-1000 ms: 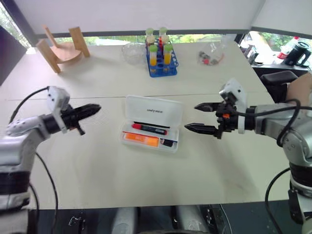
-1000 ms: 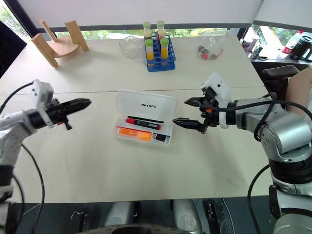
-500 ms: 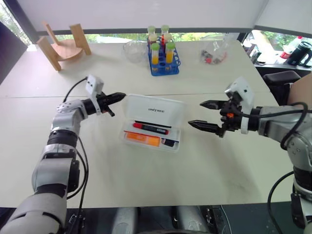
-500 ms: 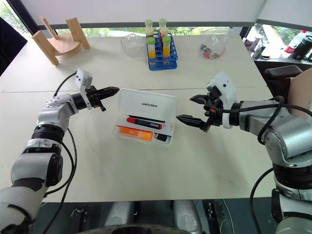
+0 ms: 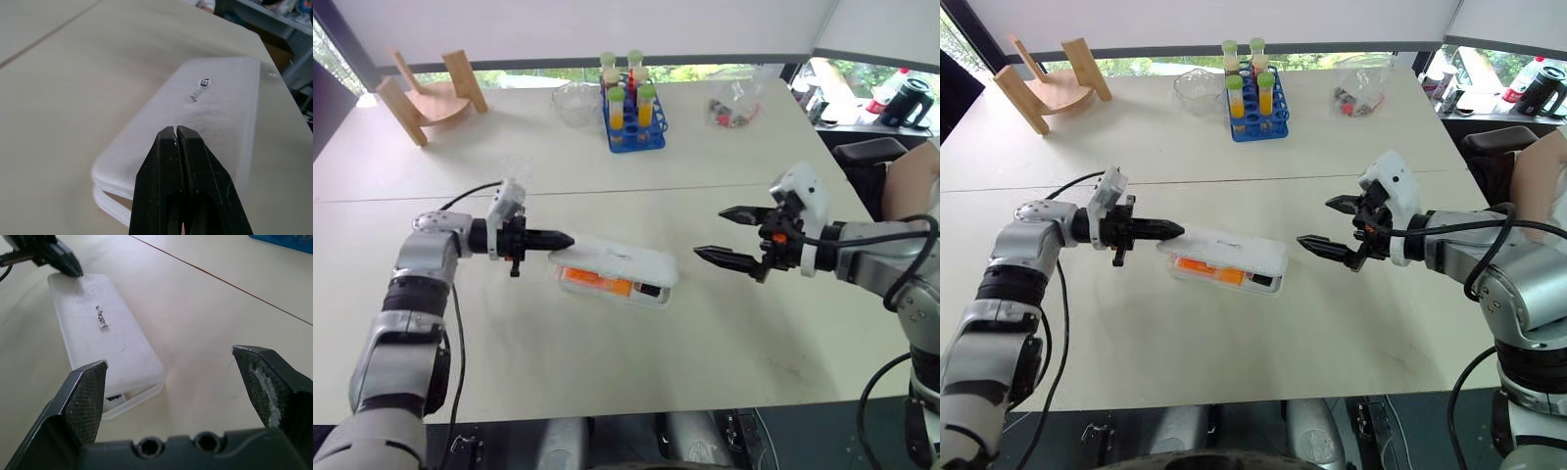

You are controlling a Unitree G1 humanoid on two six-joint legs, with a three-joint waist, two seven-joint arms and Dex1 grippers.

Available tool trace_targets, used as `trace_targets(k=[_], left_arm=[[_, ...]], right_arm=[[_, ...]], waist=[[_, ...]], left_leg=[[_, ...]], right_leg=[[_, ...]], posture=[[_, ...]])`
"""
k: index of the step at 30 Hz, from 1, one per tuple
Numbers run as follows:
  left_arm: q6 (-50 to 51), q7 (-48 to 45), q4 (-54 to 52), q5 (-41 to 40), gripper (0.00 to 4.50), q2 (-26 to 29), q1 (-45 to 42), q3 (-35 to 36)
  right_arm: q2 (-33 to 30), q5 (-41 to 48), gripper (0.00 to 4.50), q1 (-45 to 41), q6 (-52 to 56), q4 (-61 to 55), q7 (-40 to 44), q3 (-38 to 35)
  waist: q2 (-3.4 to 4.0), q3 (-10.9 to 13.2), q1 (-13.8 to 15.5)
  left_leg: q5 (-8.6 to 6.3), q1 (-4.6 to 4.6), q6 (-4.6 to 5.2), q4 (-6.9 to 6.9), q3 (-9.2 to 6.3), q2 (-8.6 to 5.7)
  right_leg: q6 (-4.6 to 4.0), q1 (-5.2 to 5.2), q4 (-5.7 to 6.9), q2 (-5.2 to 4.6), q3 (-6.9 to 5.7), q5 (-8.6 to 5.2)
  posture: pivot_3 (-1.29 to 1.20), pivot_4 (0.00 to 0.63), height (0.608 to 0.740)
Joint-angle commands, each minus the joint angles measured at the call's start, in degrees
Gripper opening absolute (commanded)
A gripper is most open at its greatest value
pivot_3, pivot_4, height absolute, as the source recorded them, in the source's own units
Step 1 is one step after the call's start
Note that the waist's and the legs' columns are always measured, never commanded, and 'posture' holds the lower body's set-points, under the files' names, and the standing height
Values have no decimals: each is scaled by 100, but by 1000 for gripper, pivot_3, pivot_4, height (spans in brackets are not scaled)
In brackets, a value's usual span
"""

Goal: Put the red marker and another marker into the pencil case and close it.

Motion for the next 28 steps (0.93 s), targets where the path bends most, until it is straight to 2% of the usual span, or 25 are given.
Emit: trace_targets(k=[1, 5, 7, 8, 11, 15, 22, 25, 28], left_arm=[[-276, 302, -393, 269, 36, -109, 218, -279], [-818, 930, -35, 1241, 36, -172, 527, -995], [-846, 1072, 90, 1350, 36, -84, 546, -1043], [-858, 1081, 96, 1352, 36, -36, 554, -1044], [-658, 969, -224, 1073, 36, 174, 662, -863], [326, 1001, -1527, 123, 36, 517, 1050, -140], [2260, 1725, -4080, -1415, 36, 1327, 2326, 1550], [2689, 2099, -4901, -1767, 36, 1519, 3159, 2420], [3046, 2492, -5517, -2198, 36, 1471, 3742, 3059]], right_arm=[[-97, 101, 4500, -60, -30, -147, -32, -160], [-165, 133, 4500, -53, -8, -174, -27, -103], [-181, 162, 4500, -52, 9, -192, -30, -90], [-188, 176, 4500, -56, 11, -193, -26, -81], [-231, 215, 4500, -73, -2, -180, 15, -40], [-338, 213, 4500, -96, -85, -38, 147, 5], [-678, 136, 4500, 171, -468, 163, 738, 67], [-962, 37, 4500, 435, -909, 293, 1283, 89], [-1114, 16, 4500, 600, -1193, 446, 1638, 78]], waist=[[0, 0, 18], [6, -16, 74], [20, -24, 127], [23, -28, 130], [36, -46, 97], [48, -54, -13], [38, -43, 12], [40, -42, 16], [37, -40, 15]], left_leg=[[0, 0, 0, 1, -1, 0], [0, 4, 0, 7, -2, -4], [0, 32, 0, 6, 0, -5], [-1, 79, 2, -5, 4, -5], [-2, 126, 3, -15, 5, 3], [-2, 133, 3, -18, 5, 9], [-3, 69, 4, -22, -3, 17], [-4, 71, 4, -23, -1, 15], [-4, 80, 5, -21, 5, 12]], right_leg=[[0, 0, 0, 0, -1, 0], [0, 11, 1, -5, -1, 0], [0, 40, -2, -5, 0, 0], [0, 79, -8, -5, 3, 0], [-2, 122, -12, 5, 4, -1], [-3, 127, -10, 9, 7, -1], [-4, 66, -15, 7, 5, -2], [-2, 71, -22, -7, 7, -3], [-1, 79, -24, -10, 9, -2]], posture=[[0, 150, 740], [0, 150, 740], [0, 150, 740], [0, 150, 740], [0, 150, 740], [0, 150, 740], [0, 150, 740], [0, 150, 740], [0, 150, 740]])
